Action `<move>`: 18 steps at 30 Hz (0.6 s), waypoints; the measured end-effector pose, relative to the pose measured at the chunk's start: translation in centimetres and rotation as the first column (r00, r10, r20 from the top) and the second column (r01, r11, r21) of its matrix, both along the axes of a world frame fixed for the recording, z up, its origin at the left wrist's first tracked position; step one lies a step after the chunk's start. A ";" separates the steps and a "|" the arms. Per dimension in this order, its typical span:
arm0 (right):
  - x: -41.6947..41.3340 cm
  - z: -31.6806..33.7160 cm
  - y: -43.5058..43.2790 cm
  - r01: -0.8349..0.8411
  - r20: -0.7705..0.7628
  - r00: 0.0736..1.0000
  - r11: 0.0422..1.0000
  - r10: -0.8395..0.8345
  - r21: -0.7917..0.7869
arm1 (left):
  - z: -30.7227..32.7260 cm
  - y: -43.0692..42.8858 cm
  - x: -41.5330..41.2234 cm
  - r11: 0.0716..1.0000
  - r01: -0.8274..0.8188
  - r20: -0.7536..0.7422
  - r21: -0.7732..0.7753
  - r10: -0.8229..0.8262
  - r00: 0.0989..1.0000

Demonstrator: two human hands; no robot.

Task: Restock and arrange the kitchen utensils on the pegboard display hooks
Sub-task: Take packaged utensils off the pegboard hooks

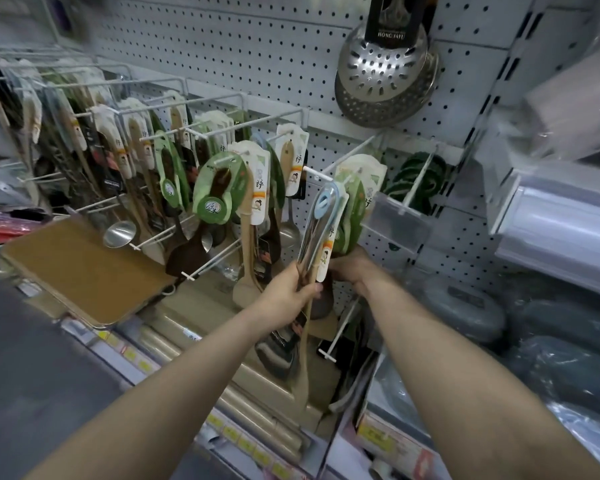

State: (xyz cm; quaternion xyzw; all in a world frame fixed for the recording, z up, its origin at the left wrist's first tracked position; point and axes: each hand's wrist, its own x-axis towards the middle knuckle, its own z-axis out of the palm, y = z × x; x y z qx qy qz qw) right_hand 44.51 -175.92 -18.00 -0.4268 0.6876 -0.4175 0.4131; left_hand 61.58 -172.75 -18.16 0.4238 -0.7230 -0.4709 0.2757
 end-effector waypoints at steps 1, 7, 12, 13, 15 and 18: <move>0.1 -0.1 0.2 0.000 -0.005 1.000 1.000 0.000 0.017 | 0.1 0.2 0.2 1.000 -0.004 0.008 -0.008 0.004 1.000; 0.6 -0.5 1.0 0.009 -0.076 0.997 0.999 -0.005 0.051 | 0.6 1.2 0.9 1.000 0.015 0.028 -0.018 -0.014 1.000; 2.3 0.0 2.5 0.002 -0.002 1.000 0.992 -0.002 0.126 | 1.0 1.6 1.4 1.000 -0.008 0.037 0.011 0.007 0.999; 2.6 0.1 2.9 -0.016 0.017 1.000 0.990 0.014 0.144 | 1.2 1.7 1.6 1.000 -0.009 0.037 0.012 0.008 0.999; 2.9 0.3 3.5 -0.055 0.022 0.998 0.989 0.052 0.136 | 1.5 1.9 1.8 1.000 -0.001 0.041 -0.002 0.002 0.999; 2.9 0.1 4.2 -0.088 0.019 0.996 0.991 0.086 0.103 | 1.8 2.1 2.2 1.000 0.011 0.055 -0.009 -0.010 0.998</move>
